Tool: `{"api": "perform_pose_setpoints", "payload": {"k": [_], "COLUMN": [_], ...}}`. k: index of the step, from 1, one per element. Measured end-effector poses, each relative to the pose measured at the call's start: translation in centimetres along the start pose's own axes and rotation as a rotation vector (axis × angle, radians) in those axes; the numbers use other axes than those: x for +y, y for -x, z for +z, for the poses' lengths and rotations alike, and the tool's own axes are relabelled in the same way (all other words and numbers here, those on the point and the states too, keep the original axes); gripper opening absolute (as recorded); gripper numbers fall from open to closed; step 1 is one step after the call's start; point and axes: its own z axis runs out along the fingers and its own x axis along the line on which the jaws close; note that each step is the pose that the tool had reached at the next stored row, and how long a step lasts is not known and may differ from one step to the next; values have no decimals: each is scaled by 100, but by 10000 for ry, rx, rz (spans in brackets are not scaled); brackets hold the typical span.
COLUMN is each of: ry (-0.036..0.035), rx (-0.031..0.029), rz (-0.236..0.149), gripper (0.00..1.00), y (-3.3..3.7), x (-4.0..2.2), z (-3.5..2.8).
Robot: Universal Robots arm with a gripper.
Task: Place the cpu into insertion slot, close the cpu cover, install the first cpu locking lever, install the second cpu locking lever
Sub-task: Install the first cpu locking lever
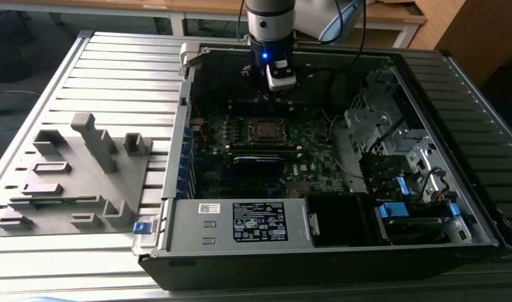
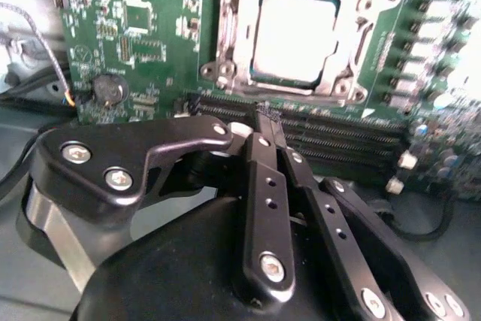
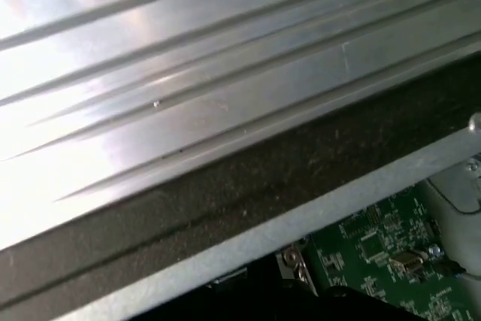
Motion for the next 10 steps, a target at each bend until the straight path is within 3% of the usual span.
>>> {"api": "perform_pose_setpoints", "payload": {"k": [1, 3, 10], "ry": [-61, -74, 61], "rx": [-2, 5, 62], "rz": [-55, -196, -1141], "gripper": [11, 11, 11], "y": [1, 1, 1], "x": [-1, -4, -3], "z": [0, 0, 2]}}
